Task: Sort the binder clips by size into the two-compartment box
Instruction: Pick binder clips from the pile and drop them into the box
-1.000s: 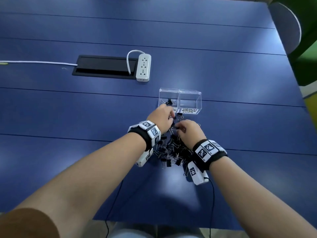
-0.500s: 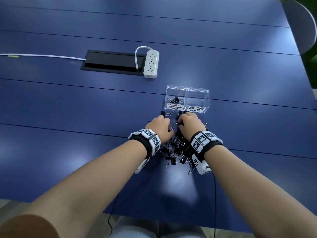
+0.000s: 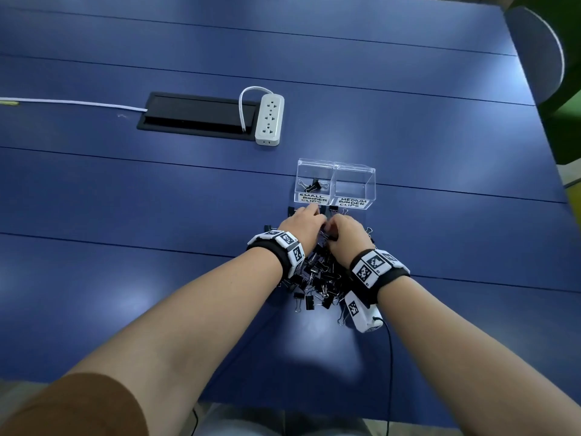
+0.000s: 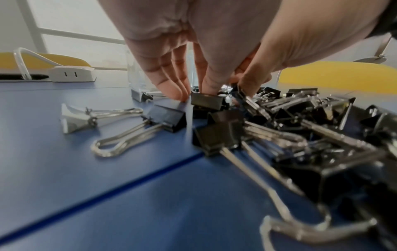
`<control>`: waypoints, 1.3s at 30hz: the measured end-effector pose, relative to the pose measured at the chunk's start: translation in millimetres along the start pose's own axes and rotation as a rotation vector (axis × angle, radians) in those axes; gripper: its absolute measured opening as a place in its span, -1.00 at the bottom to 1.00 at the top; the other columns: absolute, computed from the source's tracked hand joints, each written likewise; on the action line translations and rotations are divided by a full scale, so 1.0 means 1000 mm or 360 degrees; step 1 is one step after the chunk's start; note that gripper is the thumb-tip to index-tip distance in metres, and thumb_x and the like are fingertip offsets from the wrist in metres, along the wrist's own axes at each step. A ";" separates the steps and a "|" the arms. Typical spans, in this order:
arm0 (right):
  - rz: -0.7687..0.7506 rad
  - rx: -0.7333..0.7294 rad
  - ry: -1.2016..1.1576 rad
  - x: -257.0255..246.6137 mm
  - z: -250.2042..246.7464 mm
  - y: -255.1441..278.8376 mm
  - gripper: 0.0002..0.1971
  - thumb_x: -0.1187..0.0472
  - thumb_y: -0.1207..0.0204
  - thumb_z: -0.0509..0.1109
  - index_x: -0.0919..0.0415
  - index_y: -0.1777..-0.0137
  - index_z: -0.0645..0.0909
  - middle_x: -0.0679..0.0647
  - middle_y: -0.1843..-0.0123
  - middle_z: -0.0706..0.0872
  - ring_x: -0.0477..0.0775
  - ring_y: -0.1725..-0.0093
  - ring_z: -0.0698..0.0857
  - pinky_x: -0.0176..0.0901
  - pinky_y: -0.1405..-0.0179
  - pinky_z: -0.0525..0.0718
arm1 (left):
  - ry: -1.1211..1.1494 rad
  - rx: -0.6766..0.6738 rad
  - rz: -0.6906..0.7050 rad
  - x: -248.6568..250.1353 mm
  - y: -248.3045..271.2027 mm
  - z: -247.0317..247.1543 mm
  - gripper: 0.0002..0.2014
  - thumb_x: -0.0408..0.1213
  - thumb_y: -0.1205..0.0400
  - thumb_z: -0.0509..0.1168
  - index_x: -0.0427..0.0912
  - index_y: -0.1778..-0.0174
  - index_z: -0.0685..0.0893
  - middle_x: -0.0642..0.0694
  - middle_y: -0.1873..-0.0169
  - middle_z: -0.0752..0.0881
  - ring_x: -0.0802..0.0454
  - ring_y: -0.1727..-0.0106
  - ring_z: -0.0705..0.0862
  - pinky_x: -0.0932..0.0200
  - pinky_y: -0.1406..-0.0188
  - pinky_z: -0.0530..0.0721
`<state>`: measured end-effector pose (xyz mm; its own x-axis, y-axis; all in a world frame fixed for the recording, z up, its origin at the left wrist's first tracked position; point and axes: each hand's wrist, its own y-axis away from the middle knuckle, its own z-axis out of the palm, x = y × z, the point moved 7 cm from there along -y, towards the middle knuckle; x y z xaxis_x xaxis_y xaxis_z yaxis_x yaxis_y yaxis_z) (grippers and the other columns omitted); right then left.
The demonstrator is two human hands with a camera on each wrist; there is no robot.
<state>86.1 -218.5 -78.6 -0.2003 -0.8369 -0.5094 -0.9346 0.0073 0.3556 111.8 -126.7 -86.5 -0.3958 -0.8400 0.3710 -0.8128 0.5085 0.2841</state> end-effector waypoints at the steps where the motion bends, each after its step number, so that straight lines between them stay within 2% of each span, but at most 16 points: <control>1: 0.0026 -0.0011 -0.0009 0.002 -0.002 0.001 -0.83 0.41 -0.37 0.35 0.17 0.09 0.59 0.13 0.01 0.64 0.17 0.00 0.61 -0.05 -0.07 0.61 | -0.0021 0.0007 -0.0025 -0.002 0.000 0.001 -0.79 -0.48 -0.56 0.25 -0.21 -0.09 0.57 -0.17 -0.13 0.47 -0.17 -0.17 0.51 -0.03 0.25 0.59; 5: 0.0105 0.0125 -0.0191 0.006 -0.031 0.004 -0.79 0.37 -0.37 0.32 0.01 0.30 0.58 -0.07 0.29 0.61 0.01 0.22 0.61 -0.14 0.10 0.66 | -0.0004 0.0007 -0.0114 -0.009 0.001 0.001 -0.86 -0.45 -0.57 0.30 -0.25 -0.01 0.55 -0.19 -0.12 0.49 -0.17 -0.20 0.52 -0.14 0.08 0.70; 7: 0.0054 0.0265 -0.0259 -0.002 -0.054 -0.003 -0.80 0.37 -0.37 0.33 0.02 0.31 0.59 -0.02 0.27 0.63 0.03 0.21 0.60 -0.17 0.10 0.61 | 0.0030 -0.0008 -0.0141 -0.010 0.003 0.001 -0.85 -0.41 -0.59 0.31 -0.25 -0.06 0.54 -0.19 -0.13 0.51 -0.16 -0.23 0.51 -0.12 0.02 0.67; 9: -0.0028 0.0338 -0.0293 -0.014 -0.071 -0.016 -0.80 0.33 -0.39 0.35 -0.02 0.32 0.56 0.06 0.14 0.69 0.07 0.15 0.63 -0.14 0.04 0.62 | 0.0043 -0.0005 -0.0162 -0.012 0.005 0.000 -0.84 -0.38 -0.62 0.30 -0.25 -0.09 0.53 -0.19 -0.14 0.52 -0.16 -0.22 0.53 -0.09 0.02 0.65; 11: -0.0073 0.0352 -0.0331 -0.025 -0.078 -0.029 -0.84 0.28 -0.44 0.35 -0.03 0.27 0.57 0.10 0.06 0.71 0.06 0.15 0.66 -0.10 0.00 0.67 | 0.0064 -0.0026 -0.0188 -0.012 0.007 0.001 -0.86 -0.37 -0.64 0.26 -0.25 -0.10 0.51 -0.21 -0.13 0.51 -0.20 -0.10 0.59 -0.10 0.03 0.68; 14: -0.0129 0.0346 -0.0386 -0.036 -0.081 -0.041 -0.90 0.26 -0.48 0.36 0.09 0.04 0.62 0.06 0.01 0.61 0.02 0.14 0.59 -0.15 0.03 0.61 | 0.0187 -0.0052 -0.0233 -0.013 0.010 -0.004 -0.90 -0.33 -0.67 0.21 -0.21 -0.08 0.53 -0.19 -0.15 0.49 -0.20 0.07 0.65 -0.13 0.00 0.69; 16: -0.0143 0.0395 -0.0401 -0.035 -0.084 -0.039 -0.83 0.26 -0.49 0.34 0.12 -0.06 0.63 0.06 -0.01 0.59 0.00 0.11 0.57 -0.29 0.06 0.47 | 0.0293 0.0061 -0.0224 -0.012 0.010 -0.017 -0.91 -0.30 -0.68 0.18 -0.15 -0.05 0.55 -0.14 -0.13 0.49 -0.18 0.09 0.64 -0.08 0.03 0.66; 17: -0.0136 0.0437 -0.0400 -0.033 -0.085 -0.036 -0.83 0.27 -0.50 0.33 0.14 -0.05 0.66 0.06 0.00 0.63 0.00 0.11 0.58 -0.33 0.07 0.45 | 0.0339 0.0136 -0.0206 -0.011 0.009 -0.027 -0.91 -0.31 -0.67 0.17 -0.14 -0.04 0.55 -0.14 -0.11 0.50 -0.20 0.10 0.64 -0.08 0.05 0.66; 20: -0.0074 0.0399 -0.0277 -0.024 -0.068 -0.022 -0.85 0.26 -0.52 0.29 0.17 0.06 0.70 0.09 0.05 0.76 0.04 0.14 0.65 -0.13 -0.02 0.64 | 0.0497 0.0327 -0.0162 -0.012 0.001 -0.054 -0.88 -0.41 -0.64 0.15 -0.18 0.02 0.58 -0.19 -0.05 0.51 -0.26 0.16 0.64 -0.14 0.06 0.68; 23: -0.0029 0.0126 0.0029 -0.012 -0.031 -0.012 -0.75 0.28 -0.54 0.20 0.17 -0.08 0.69 0.10 -0.13 0.67 0.15 -0.11 0.64 0.07 -0.10 0.68 | 0.0559 0.0421 -0.0177 -0.013 -0.008 -0.077 -0.87 -0.43 -0.62 0.18 -0.20 0.03 0.60 -0.18 -0.05 0.54 -0.22 0.12 0.66 -0.08 0.02 0.68; 25: -0.0019 0.0079 0.0159 -0.003 -0.018 -0.007 -0.70 0.31 -0.55 0.17 0.15 -0.21 0.62 0.08 -0.19 0.57 0.14 -0.29 0.50 0.14 -0.07 0.68 | 0.0505 0.0388 -0.0193 -0.012 -0.011 -0.082 -0.89 -0.38 -0.61 0.20 -0.16 0.04 0.61 -0.13 -0.02 0.59 -0.17 0.09 0.66 -0.05 0.02 0.68; 28: -0.0033 0.0053 0.0304 0.003 -0.009 -0.005 -0.65 0.35 -0.54 0.18 0.19 -0.30 0.54 0.11 -0.29 0.47 0.16 -0.37 0.39 0.12 -0.04 0.66 | 0.0251 0.0141 -0.0167 -0.008 -0.009 -0.067 -0.88 -0.32 -0.58 0.20 -0.09 0.05 0.63 -0.05 0.02 0.69 -0.12 0.03 0.68 0.02 0.05 0.67; 30: -0.0048 0.0041 0.0366 0.004 -0.005 -0.003 -0.67 0.34 -0.54 0.18 0.24 -0.29 0.54 0.13 -0.30 0.46 0.19 -0.35 0.40 0.10 -0.03 0.63 | 0.0072 -0.0019 -0.0145 -0.011 -0.003 -0.049 -0.86 -0.32 -0.59 0.19 -0.08 0.04 0.63 -0.06 -0.04 0.70 -0.12 -0.01 0.69 0.02 0.05 0.67; 33: -0.0070 0.0076 0.0366 0.004 -0.004 0.000 -0.73 0.27 -0.56 0.18 0.27 -0.18 0.62 0.16 -0.23 0.50 0.19 -0.31 0.43 0.08 -0.02 0.61 | -0.0091 -0.0153 -0.0177 -0.021 0.007 -0.027 -0.84 -0.29 -0.62 0.21 -0.13 -0.10 0.57 -0.12 -0.14 0.57 -0.17 -0.08 0.66 -0.04 0.04 0.65; 36: -0.0104 0.0193 0.0204 0.002 -0.011 -0.001 -0.76 0.27 -0.57 0.21 0.27 -0.16 0.61 0.16 -0.19 0.53 0.17 -0.31 0.45 0.05 0.01 0.59 | -0.0124 -0.0129 -0.0242 -0.027 0.013 -0.015 -0.79 -0.25 -0.64 0.25 -0.19 -0.17 0.52 -0.19 -0.16 0.47 -0.22 -0.04 0.64 -0.09 0.12 0.66; 39: -0.0157 0.0175 0.0172 -0.003 -0.008 -0.007 -0.70 0.32 -0.57 0.22 0.27 -0.28 0.55 0.17 -0.25 0.52 0.18 -0.33 0.45 0.04 -0.09 0.60 | -0.0028 -0.0044 -0.0331 -0.033 0.015 -0.011 -0.86 -0.31 -0.63 0.21 -0.22 -0.08 0.52 -0.21 -0.15 0.47 -0.24 0.03 0.61 -0.06 0.17 0.63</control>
<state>95.1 -220.3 -73.4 -0.0790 -0.8903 -0.4484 -0.9758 -0.0229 0.2173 117.4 -89.6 -85.3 -0.2283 -0.9306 0.2862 -0.8660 0.3284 0.3770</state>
